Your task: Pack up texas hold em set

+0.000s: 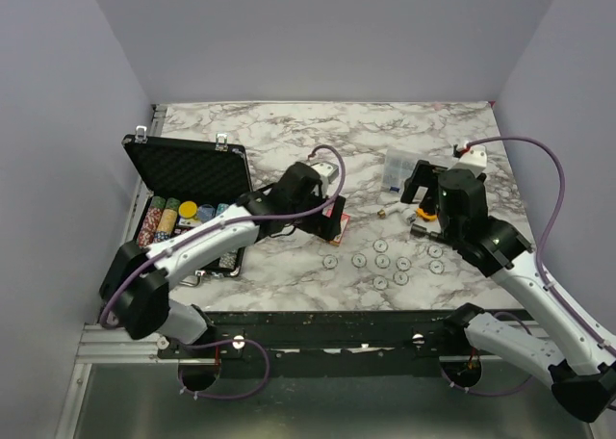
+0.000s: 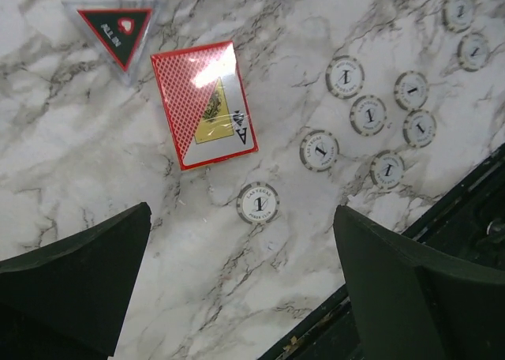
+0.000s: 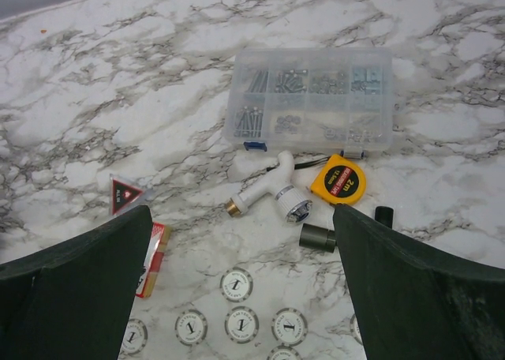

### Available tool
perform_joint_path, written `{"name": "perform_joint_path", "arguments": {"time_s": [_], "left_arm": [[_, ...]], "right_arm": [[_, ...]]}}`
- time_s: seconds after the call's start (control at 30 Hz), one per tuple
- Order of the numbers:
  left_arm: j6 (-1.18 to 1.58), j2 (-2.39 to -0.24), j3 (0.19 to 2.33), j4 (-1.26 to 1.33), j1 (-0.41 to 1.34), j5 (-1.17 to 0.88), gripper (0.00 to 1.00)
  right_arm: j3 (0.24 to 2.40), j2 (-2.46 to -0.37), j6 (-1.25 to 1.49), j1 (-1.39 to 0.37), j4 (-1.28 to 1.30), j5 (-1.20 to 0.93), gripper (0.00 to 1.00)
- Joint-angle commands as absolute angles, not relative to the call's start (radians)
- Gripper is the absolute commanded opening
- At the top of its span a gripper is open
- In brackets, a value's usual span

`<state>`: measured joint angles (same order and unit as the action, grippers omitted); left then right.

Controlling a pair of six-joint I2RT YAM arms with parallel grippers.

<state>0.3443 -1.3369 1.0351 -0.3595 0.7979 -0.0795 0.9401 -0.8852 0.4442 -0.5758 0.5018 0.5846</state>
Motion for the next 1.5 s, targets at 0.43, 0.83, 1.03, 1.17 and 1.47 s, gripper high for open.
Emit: {"name": "perform_joint_path", "arguments": {"time_s": [0.43, 0.83, 1.03, 1.17, 1.47], "left_arm": [[0.497, -2.005, 1.606, -0.782, 0.862, 0.117, 0.99], [0.452, -2.139, 1.736, -0.859, 0.856, 0.181, 0.98], [0.439, -2.166, 1.770, -0.872, 0.846, 0.172, 0.94], [0.434, -2.171, 1.772, -0.866, 0.833, 0.137, 0.91], [0.433, -2.188, 1.789, -0.868, 0.824, 0.099, 0.85]], "right_arm": [[0.914, -0.814, 0.424, -0.577, 0.492, 0.627, 1.00], [0.906, -0.797, 0.423, -0.577, 0.500, 0.620, 1.00], [0.903, -0.799, 0.425, -0.577, 0.500, 0.602, 1.00], [0.902, -0.796, 0.424, -0.576, 0.502, 0.598, 1.00], [0.893, -0.800, 0.424, -0.577, 0.494, 0.589, 1.00]]}}
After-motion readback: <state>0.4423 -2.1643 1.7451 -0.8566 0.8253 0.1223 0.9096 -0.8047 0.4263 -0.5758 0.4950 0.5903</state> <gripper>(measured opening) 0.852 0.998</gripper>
